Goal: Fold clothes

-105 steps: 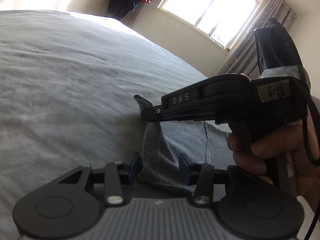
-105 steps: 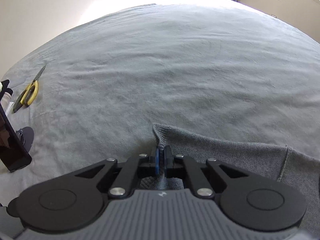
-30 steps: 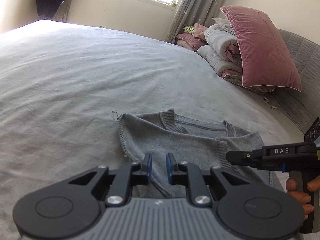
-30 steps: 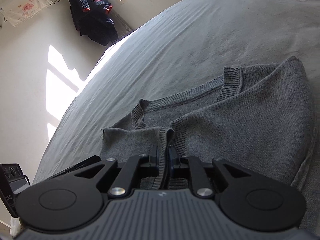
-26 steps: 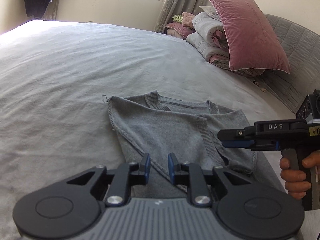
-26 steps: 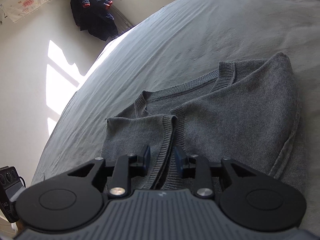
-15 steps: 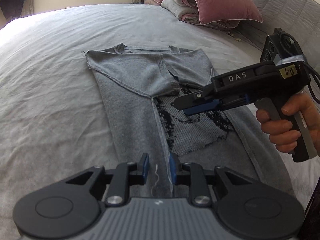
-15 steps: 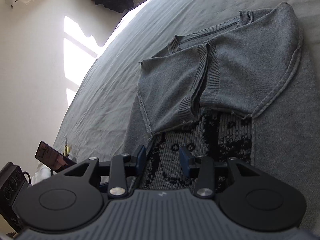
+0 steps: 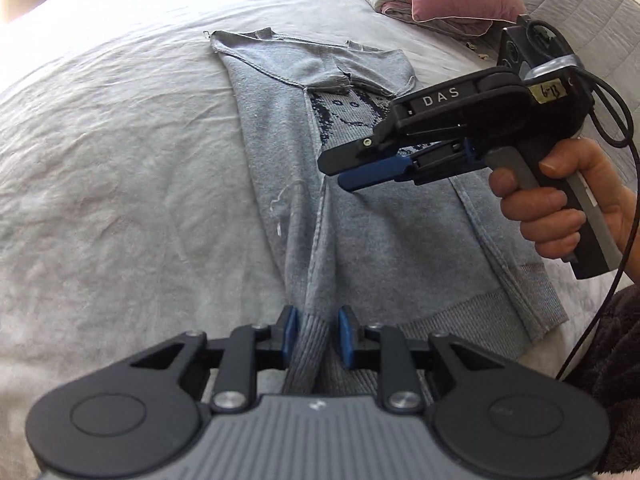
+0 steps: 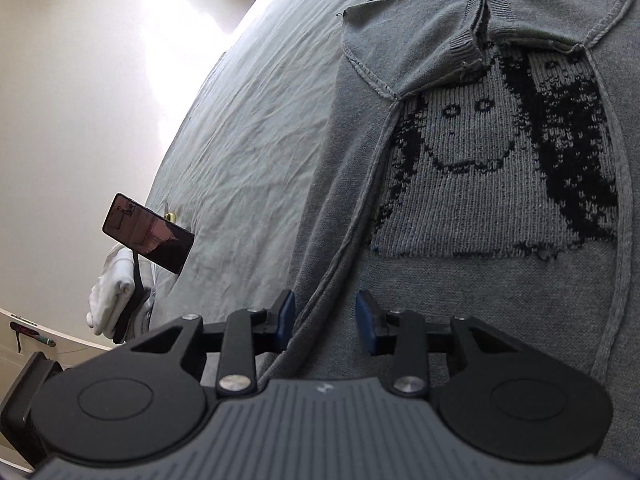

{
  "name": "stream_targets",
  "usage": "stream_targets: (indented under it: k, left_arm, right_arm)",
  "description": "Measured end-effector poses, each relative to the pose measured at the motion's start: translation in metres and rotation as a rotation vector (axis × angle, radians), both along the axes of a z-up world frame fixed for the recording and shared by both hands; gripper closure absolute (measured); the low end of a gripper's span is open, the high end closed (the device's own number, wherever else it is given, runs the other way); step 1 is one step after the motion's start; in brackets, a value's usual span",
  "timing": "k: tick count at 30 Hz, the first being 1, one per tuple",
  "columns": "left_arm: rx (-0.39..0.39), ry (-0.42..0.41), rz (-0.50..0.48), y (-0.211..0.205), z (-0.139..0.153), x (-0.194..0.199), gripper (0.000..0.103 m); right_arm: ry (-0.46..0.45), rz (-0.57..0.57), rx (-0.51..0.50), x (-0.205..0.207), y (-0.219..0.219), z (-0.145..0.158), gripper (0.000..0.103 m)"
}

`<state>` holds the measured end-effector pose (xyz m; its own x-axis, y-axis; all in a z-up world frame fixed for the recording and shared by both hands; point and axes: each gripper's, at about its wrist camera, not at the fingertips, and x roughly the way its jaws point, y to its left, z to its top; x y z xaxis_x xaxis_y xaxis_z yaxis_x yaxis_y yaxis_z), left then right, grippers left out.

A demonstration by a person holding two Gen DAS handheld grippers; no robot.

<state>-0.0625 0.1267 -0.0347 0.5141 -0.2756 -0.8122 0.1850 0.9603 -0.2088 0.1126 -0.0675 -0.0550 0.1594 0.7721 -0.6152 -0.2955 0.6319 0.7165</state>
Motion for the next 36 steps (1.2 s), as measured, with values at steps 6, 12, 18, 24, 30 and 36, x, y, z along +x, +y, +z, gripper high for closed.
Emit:
stream_targets:
  k: [6, 12, 18, 24, 30, 36]
  left_arm:
    - [-0.030, -0.060, -0.035, -0.011, 0.010, -0.028, 0.081]
    - [0.047, -0.068, -0.037, -0.021, 0.006, -0.032, 0.081]
    - [0.050, -0.073, -0.049, -0.025, 0.007, -0.030, 0.081]
    - [0.052, -0.045, -0.010, -0.028, -0.003, -0.025, 0.097]
    - [0.035, -0.071, -0.003, -0.034, 0.015, -0.030, 0.099]
    - [0.008, -0.073, -0.061, -0.049, 0.024, -0.026, 0.099]
  right_arm:
    - [-0.002, -0.013, -0.020, -0.012, 0.006, -0.003, 0.071]
    - [-0.015, -0.032, -0.051, -0.014, 0.008, -0.012, 0.090]
    - [-0.019, -0.028, -0.048, -0.014, 0.009, -0.015, 0.084]
    - [-0.037, -0.024, -0.050, -0.015, 0.015, -0.020, 0.084]
    - [-0.116, -0.004, -0.089, -0.019, 0.015, -0.008, 0.098]
    - [-0.165, 0.013, -0.111, -0.019, -0.001, 0.009, 0.098]
